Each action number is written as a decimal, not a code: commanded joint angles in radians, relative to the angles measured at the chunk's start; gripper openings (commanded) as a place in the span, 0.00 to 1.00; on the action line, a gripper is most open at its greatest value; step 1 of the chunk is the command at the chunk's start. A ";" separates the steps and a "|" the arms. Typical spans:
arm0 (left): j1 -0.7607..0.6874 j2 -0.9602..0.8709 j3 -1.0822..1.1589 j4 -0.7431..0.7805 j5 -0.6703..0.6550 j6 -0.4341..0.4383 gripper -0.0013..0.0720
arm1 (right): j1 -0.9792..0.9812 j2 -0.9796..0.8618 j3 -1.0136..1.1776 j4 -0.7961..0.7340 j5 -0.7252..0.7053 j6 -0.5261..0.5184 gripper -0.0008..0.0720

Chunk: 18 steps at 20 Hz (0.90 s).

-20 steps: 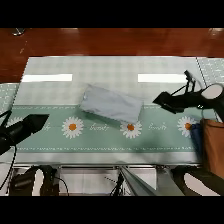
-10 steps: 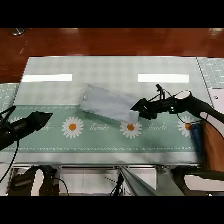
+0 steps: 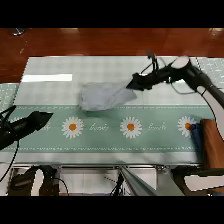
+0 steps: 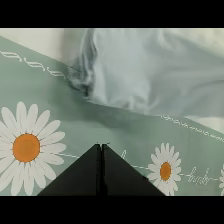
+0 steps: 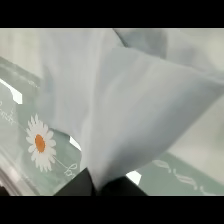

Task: Fold the shirts.

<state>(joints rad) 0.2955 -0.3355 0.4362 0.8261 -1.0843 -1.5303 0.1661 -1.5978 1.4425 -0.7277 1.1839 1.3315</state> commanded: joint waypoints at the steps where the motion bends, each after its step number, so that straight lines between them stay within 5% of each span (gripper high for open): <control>1: 0.001 -0.001 0.000 0.000 0.000 0.000 0.04 | -0.015 0.002 0.323 -0.228 0.114 0.161 0.05; 6: 0.001 -0.001 0.000 -0.001 0.001 0.000 0.04 | -0.142 0.013 0.596 -0.329 0.281 0.286 0.05; 13: 0.001 0.000 0.000 -0.027 0.003 0.002 0.04 | -0.483 0.169 0.603 -0.341 0.460 0.426 0.05; 18: 0.001 0.000 0.000 -0.027 0.003 0.027 0.04 | -0.683 0.328 0.497 -0.615 0.673 0.436 0.05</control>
<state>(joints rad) 0.2955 -0.3355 0.4362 0.8001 -1.0809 -1.5139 -0.4072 -1.3556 1.9934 -1.1927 1.7287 1.7481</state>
